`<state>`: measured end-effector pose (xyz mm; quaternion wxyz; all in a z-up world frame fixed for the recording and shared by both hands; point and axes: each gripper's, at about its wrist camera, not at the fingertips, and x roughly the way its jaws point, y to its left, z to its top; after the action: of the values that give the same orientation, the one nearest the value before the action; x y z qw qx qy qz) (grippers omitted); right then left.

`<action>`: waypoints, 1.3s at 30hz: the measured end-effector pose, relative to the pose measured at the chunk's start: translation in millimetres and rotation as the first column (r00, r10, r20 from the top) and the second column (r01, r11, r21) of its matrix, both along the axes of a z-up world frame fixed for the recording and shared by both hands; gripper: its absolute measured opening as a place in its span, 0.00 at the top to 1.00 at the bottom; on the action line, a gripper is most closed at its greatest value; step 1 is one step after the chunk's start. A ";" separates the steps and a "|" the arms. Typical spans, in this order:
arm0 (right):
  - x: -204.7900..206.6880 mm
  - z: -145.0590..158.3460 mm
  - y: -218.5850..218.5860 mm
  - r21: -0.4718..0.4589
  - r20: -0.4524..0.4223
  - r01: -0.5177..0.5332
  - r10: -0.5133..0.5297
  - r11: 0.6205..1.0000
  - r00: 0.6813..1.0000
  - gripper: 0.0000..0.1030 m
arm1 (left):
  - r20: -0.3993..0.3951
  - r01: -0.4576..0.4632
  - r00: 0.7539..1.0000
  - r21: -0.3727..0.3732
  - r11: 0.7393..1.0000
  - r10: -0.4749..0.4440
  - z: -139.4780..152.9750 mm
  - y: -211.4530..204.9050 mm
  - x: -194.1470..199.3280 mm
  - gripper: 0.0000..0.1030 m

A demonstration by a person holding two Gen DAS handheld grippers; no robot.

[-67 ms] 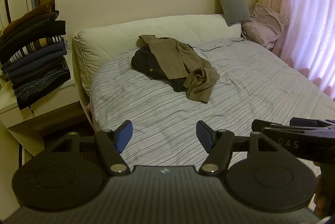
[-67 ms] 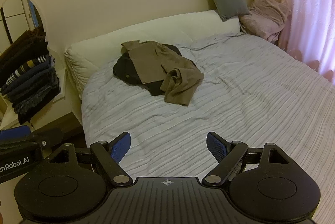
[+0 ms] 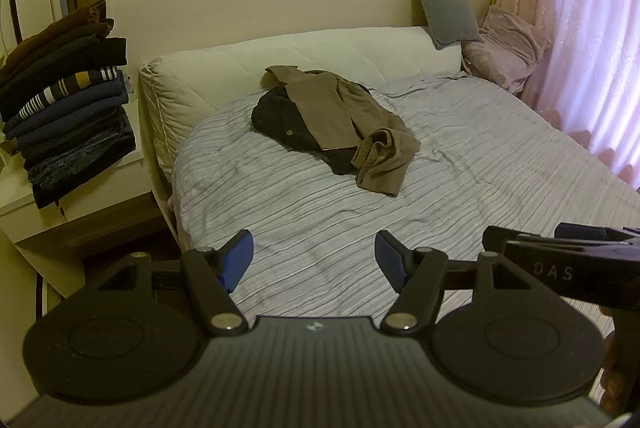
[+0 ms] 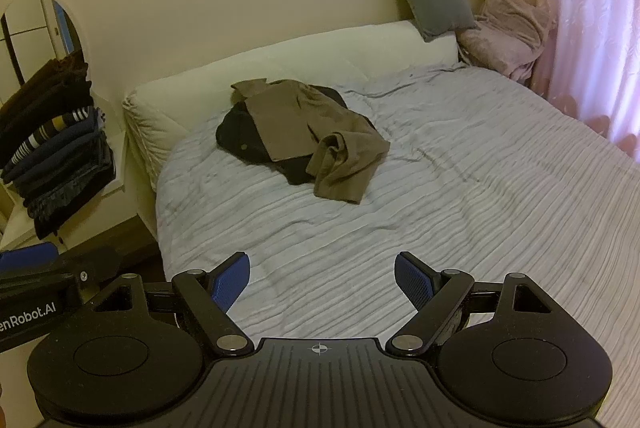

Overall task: Fold clothes
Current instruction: 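Move both grippers toward the olive shirt on the black jacket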

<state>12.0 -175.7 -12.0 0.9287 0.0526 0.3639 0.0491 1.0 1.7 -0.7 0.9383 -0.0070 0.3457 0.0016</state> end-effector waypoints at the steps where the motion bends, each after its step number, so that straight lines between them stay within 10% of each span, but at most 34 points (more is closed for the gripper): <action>1: -0.6 -0.5 -0.1 0.000 0.001 0.000 0.000 1.000 1.000 0.20 | -0.001 -0.002 1.000 0.000 1.000 0.002 -0.3 0.6 0.4 0.38; 39: 10.2 -5.0 -0.1 0.028 0.007 0.011 -0.011 1.000 1.000 0.20 | -0.051 0.034 0.998 -0.066 0.997 -0.038 -16.9 29.6 24.3 0.38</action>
<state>22.3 -175.8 -17.0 0.9294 0.0677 0.3596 0.0491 25.3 31.2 -17.6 0.9281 -0.0314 0.3702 -0.0264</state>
